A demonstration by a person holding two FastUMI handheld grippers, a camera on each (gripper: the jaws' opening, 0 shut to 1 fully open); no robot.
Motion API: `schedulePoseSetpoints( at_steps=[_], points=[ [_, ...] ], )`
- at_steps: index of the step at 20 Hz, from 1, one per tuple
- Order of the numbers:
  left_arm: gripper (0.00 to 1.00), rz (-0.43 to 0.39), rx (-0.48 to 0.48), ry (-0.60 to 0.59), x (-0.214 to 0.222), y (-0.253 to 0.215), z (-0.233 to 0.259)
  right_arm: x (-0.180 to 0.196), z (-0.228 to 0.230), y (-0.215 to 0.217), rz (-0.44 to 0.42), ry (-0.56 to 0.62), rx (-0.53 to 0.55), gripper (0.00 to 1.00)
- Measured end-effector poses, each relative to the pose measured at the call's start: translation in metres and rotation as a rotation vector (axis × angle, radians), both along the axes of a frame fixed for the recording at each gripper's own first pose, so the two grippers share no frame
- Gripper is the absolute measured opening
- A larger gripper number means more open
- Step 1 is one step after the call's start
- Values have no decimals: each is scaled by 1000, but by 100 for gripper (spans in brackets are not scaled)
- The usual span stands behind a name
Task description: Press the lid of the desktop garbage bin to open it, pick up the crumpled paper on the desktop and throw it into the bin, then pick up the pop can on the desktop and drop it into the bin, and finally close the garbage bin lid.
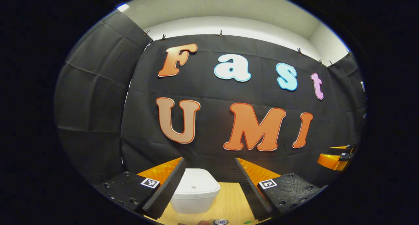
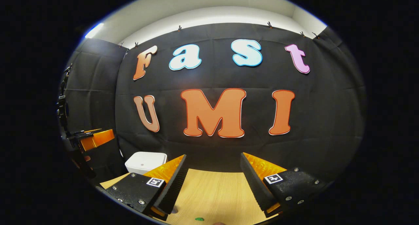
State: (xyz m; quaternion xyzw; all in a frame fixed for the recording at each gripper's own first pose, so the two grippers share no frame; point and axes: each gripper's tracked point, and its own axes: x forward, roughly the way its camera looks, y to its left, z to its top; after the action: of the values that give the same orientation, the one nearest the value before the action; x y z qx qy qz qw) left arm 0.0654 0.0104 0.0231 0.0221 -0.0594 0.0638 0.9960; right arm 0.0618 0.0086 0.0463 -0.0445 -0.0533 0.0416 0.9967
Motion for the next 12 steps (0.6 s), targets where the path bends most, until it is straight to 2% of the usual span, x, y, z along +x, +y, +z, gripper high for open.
schedulePoseSetpoints(
  at_steps=[2,10,11,12],
  points=[
    [92,-9,-3,23,8,4,-6,5,0,-2,-23,-1,9,95],
    [92,-50,-6,48,31,8,-7,11,-4,16,-9,16,17,95],
    [92,-56,-3,49,32,7,-6,12,-4,16,-7,17,18,100],
    [92,-60,-1,51,33,7,-6,12,-3,18,-6,17,21,95]
  ],
)
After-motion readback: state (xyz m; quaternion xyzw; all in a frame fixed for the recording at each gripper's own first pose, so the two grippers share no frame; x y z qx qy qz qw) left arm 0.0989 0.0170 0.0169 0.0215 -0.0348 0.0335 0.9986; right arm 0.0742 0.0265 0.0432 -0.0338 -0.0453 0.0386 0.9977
